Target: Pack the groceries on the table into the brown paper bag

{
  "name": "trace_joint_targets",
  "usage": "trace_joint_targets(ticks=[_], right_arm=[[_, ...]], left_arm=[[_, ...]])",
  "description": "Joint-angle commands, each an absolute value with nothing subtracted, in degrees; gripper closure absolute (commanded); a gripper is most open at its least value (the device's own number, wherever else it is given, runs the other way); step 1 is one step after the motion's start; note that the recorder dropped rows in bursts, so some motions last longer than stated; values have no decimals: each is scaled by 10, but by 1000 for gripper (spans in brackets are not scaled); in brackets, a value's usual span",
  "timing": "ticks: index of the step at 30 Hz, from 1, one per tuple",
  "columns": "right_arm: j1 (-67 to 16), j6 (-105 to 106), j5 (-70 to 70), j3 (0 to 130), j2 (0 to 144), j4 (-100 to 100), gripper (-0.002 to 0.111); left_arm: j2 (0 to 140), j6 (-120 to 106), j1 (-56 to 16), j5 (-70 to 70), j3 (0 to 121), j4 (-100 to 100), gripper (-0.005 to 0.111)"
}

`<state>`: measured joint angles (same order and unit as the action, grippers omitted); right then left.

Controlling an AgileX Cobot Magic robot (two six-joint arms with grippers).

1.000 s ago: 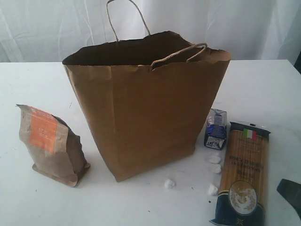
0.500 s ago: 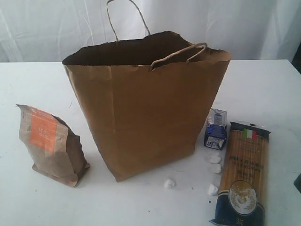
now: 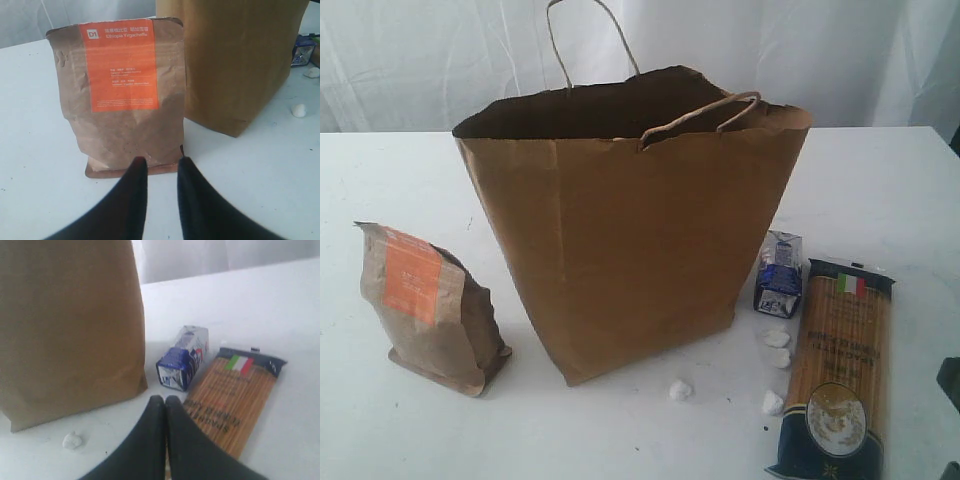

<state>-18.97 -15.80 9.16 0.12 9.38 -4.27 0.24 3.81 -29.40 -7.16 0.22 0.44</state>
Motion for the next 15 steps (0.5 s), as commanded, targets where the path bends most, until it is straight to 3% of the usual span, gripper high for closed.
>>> trace_joint_targets(ticks=[1,15], right_arm=[[-186,-34,52,0,92,-19,108],[-186,-27,57,0,92,-19,108]], left_arm=[[0,41,-293,-73,0,4,78],[0,41,-293,-73,0,4,78]])
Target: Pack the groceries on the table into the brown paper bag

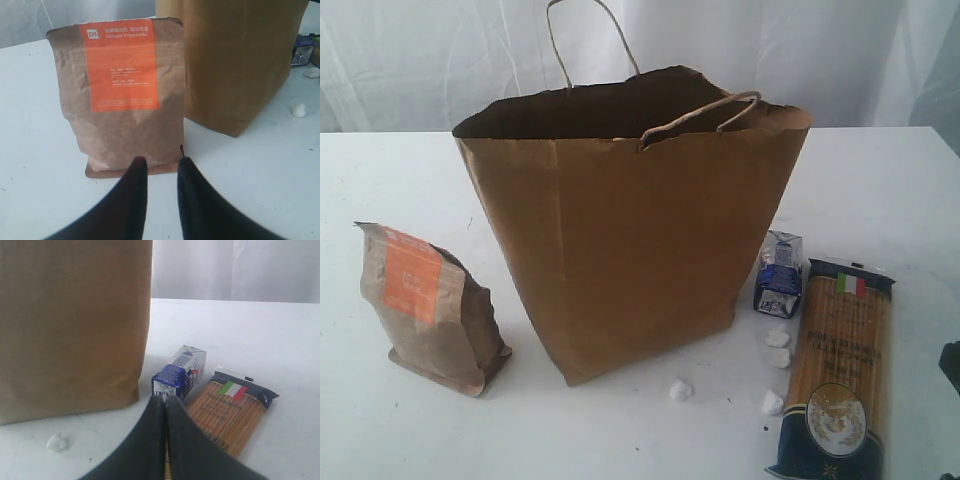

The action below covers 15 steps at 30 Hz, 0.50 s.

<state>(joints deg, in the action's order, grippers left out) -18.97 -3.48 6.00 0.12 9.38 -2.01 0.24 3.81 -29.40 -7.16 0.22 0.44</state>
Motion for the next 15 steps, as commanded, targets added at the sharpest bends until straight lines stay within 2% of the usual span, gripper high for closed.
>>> trace_joint_targets(ticks=[1,15], right_arm=[[-186,-27,57,0,92,-19,108],[-186,-27,57,0,92,-19,108]], left_arm=[[0,41,-293,-73,0,4,78],[0,69,-293,-53,0,-18,78]])
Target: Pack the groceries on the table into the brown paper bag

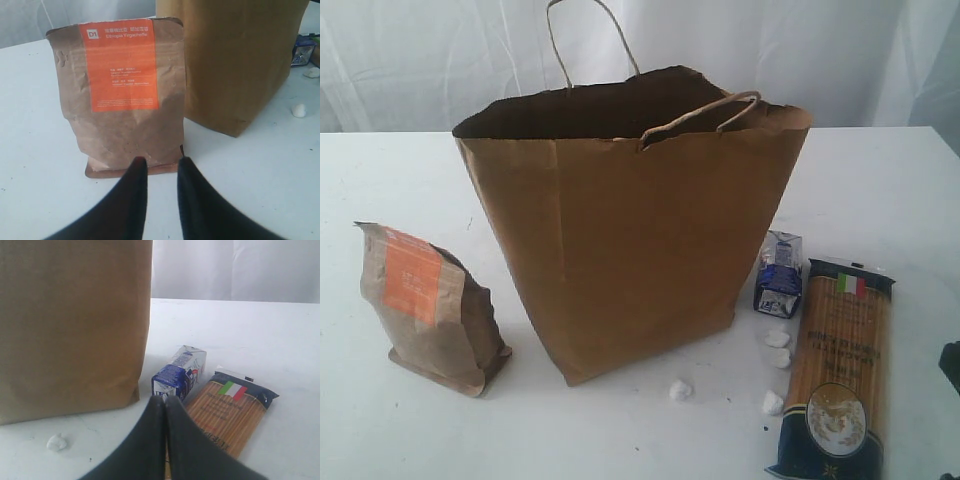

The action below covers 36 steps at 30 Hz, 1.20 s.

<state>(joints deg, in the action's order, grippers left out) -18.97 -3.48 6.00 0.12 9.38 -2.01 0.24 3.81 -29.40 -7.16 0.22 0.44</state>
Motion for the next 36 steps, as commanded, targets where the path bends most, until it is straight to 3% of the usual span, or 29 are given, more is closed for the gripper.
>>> trace_joint_targets(ticks=[1,5,13,16,19,27,30,36], right_arm=[[-186,-27,57,0,92,-19,108],[-186,-27,57,0,92,-19,108],[-186,-27,58,0,92,-19,108],[-186,-27,58,0,92,-19,108],[-186,-27,59,0,92,-19,108],[-186,-27,60,0,92,-19,108],[-186,-26,61,0,92,-19,108],[-186,-26,61,0,92,-19,108]], left_arm=[[0,104,-293,-35,0,-51,78],[0,264,-293,85,0,-172,78],[0,332,-293,130,0,-171,79],[0,336,-293,130,6,-168,85],[0,337,-293,82,50,-145,105],[34,205,-293,-185,245,-58,107],[95,138,-293,-276,324,-58,101],[249,-24,-293,-365,455,-56,76]])
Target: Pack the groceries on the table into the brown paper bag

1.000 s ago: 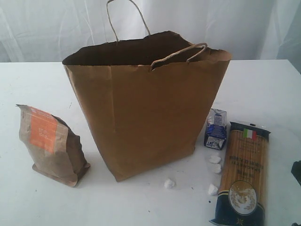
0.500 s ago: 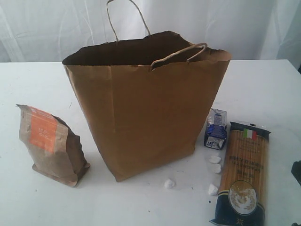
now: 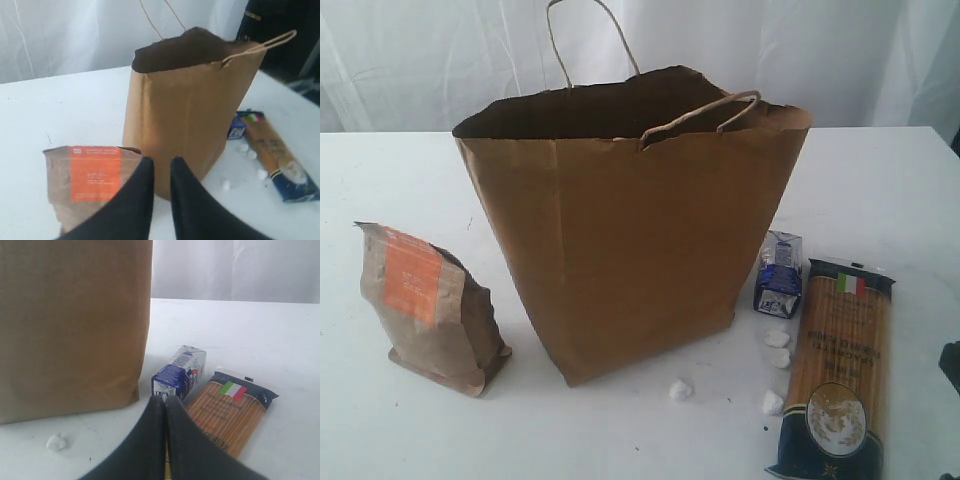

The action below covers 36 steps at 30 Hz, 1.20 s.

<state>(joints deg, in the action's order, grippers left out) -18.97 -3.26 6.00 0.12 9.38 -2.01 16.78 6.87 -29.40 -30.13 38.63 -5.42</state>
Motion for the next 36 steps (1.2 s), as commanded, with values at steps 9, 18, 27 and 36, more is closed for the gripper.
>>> trace_joint_targets(ticks=[9,18,27,36], right_arm=[[-186,-28,62,0,92,-19,108],[-186,-28,62,0,92,-19,108],[-186,-28,62,0,92,-19,108],[-186,-28,62,0,92,-19,108]], left_arm=[[436,-267,-308,-491,542,-118,91],[486,-435,-316,-526,543,-188,91],[518,-444,-286,-493,569,-60,79],[605,-540,-221,-481,606,-94,40]])
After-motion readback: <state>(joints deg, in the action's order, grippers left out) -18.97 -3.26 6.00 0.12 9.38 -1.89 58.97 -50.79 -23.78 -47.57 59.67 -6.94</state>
